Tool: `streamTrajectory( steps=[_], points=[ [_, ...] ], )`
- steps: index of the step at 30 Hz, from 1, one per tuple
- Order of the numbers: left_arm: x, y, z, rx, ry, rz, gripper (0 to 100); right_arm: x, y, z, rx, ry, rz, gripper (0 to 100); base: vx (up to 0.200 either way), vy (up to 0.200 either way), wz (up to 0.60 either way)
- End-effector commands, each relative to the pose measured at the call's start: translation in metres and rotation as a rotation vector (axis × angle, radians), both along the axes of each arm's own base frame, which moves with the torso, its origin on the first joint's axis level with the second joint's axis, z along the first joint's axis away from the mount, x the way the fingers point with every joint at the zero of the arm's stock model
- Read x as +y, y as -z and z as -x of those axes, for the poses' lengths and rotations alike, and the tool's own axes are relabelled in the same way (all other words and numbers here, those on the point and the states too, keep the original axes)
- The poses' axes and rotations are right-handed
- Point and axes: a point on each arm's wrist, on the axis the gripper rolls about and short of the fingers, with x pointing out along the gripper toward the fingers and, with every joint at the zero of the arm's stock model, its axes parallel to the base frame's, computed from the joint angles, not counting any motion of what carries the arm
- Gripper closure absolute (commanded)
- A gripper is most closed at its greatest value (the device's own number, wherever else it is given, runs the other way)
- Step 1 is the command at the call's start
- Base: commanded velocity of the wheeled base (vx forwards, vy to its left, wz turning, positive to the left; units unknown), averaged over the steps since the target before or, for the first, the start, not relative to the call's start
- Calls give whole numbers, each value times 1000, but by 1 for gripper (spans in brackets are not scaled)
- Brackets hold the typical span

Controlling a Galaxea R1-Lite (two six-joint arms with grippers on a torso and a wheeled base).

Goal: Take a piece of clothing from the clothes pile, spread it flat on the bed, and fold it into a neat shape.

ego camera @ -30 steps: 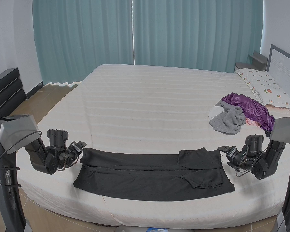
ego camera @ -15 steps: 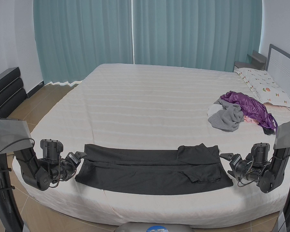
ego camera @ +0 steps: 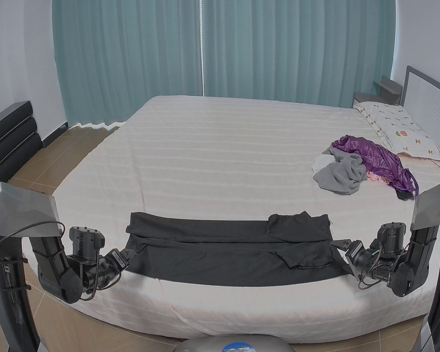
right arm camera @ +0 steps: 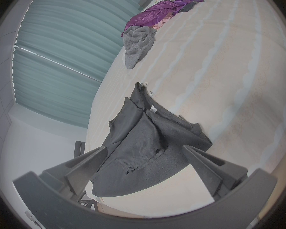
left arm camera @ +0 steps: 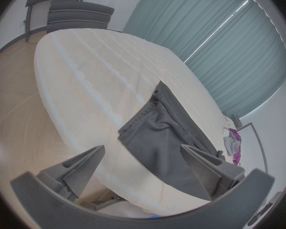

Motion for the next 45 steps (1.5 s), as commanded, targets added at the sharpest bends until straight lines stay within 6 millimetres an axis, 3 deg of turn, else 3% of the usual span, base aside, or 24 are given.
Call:
streamTrajectory(
  steps=[1, 6, 13, 14, 24, 32, 37, 44, 45],
  points=[
    [-4, 15, -5, 30, -2, -43, 0, 2, 3, 1, 10, -6, 2, 0, 0, 0, 0],
    [-11, 16, -20, -8, -3, -79, 0, 5, 0, 4, 7, -13, 11, 0, 0, 0, 0],
    [-8, 34, -33, -4, -28, -173, 0, 13, -13, 17, -5, -27, 42, 0, 0, 0, 0],
    [-8, 34, -32, -1, -28, -176, 100, 13, -15, 20, -3, -26, 50, 0, 0, 0, 0],
    [-5, 26, -26, -5, -46, -173, 100, 16, -7, 29, 82, -37, 86, 0, 0, 0, 0],
    [-5, 26, -25, -6, -48, -171, 100, 16, 6, 22, 155, -16, 137, 0, 0, 0, 0],
    [-5, 26, -25, -4, -46, -171, 100, 27, 25, 11, 166, 33, 232, 0, 0, 0, 0],
    [-5, 26, -25, -6, -46, -171, 100, 33, 29, 3, 147, 34, 245, 0, 0, 0, 0],
    [-5, 26, -25, -6, -46, -171, 100, 34, 30, 3, 147, 32, 245, 100, 0, 0, 0]
  ],
)
